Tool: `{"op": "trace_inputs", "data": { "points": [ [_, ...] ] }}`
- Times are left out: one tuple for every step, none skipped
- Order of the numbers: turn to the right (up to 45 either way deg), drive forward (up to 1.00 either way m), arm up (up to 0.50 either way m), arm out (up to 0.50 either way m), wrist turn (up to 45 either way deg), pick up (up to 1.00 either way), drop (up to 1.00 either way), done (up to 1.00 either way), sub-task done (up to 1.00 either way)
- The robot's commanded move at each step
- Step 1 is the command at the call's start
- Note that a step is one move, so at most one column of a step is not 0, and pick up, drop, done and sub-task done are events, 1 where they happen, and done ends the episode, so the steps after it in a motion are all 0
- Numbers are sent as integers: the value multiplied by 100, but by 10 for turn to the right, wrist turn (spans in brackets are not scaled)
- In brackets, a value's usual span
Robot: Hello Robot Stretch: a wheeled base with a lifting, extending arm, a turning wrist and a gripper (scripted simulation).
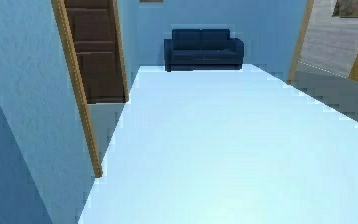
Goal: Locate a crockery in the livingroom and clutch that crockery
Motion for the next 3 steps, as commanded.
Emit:
{"op": "trace_inputs", "data": {
  "points": [
    [0,0,0,0,0,100,0,0,0],
    [0,0,10,0,0,0,0,0,0],
    [0,0,0,0,0,0,0,100,0]
  ]
}}
